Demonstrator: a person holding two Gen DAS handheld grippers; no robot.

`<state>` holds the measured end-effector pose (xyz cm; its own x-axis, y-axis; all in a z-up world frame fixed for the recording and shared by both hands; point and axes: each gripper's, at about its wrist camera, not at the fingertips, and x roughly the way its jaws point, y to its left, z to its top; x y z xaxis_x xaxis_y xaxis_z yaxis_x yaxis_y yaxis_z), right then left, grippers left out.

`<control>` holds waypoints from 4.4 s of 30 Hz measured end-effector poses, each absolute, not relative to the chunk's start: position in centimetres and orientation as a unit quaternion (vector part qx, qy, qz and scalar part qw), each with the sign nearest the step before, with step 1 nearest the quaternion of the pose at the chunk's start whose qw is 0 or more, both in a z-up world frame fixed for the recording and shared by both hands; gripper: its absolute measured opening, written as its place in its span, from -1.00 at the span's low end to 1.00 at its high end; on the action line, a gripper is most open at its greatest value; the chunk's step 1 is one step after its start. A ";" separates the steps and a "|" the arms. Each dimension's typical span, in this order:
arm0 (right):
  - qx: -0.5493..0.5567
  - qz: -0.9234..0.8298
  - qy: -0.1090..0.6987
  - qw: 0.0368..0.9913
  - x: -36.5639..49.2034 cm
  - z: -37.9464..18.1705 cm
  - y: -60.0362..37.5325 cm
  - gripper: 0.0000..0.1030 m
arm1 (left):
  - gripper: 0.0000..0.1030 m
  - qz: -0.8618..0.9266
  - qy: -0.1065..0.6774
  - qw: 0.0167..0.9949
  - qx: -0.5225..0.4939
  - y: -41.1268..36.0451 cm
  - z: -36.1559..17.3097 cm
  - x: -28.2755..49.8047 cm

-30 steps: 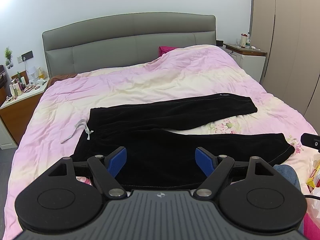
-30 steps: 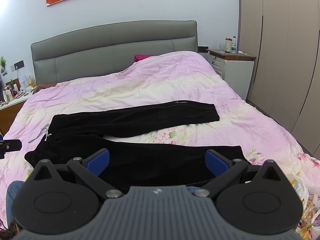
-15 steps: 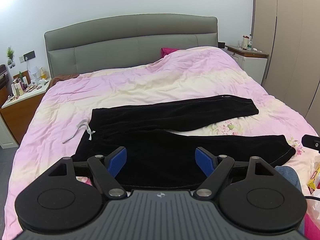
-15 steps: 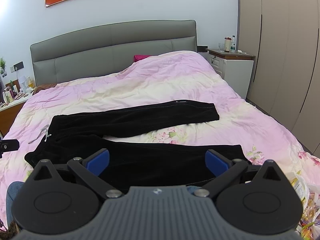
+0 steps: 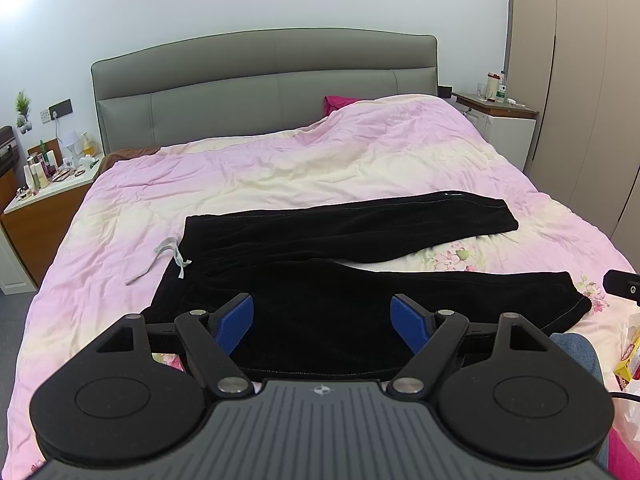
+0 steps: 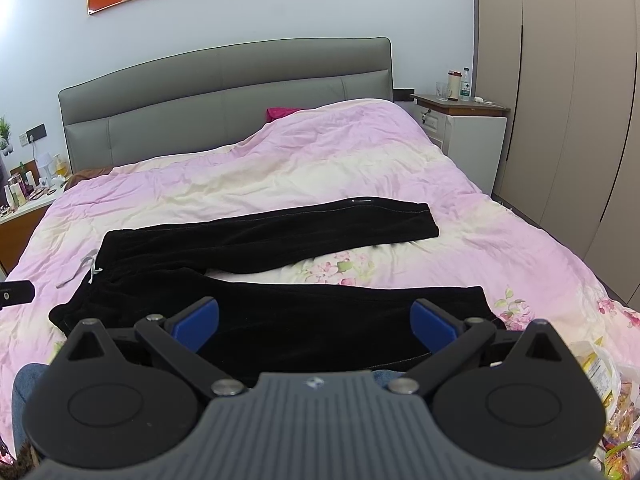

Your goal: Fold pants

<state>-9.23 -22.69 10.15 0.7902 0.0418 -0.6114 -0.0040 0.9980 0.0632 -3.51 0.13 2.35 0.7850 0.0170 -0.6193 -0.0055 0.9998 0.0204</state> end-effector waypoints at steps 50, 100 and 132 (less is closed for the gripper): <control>-0.215 0.147 0.517 0.815 13.6 -10.8 -35.9 -0.33 | 0.45 -0.182 0.501 0.687 0.493 11.1 -23.0 11.7; -0.335 0.213 0.501 0.769 12.1 -12.7 -37.2 -0.98 | 0.54 -0.206 0.458 0.614 0.609 16.6 -26.8 10.7; -0.373 0.106 0.481 0.786 16.8 -12.9 -37.1 -1.00 | -0.81 -0.091 0.414 0.793 0.437 24.7 -15.8 12.6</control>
<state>16.84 -37.11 -12.87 0.5142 -0.1932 -0.8357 -0.5251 0.6994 -0.4848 12.58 24.73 -15.76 0.6406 0.2171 -0.7365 0.5070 0.6008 0.6180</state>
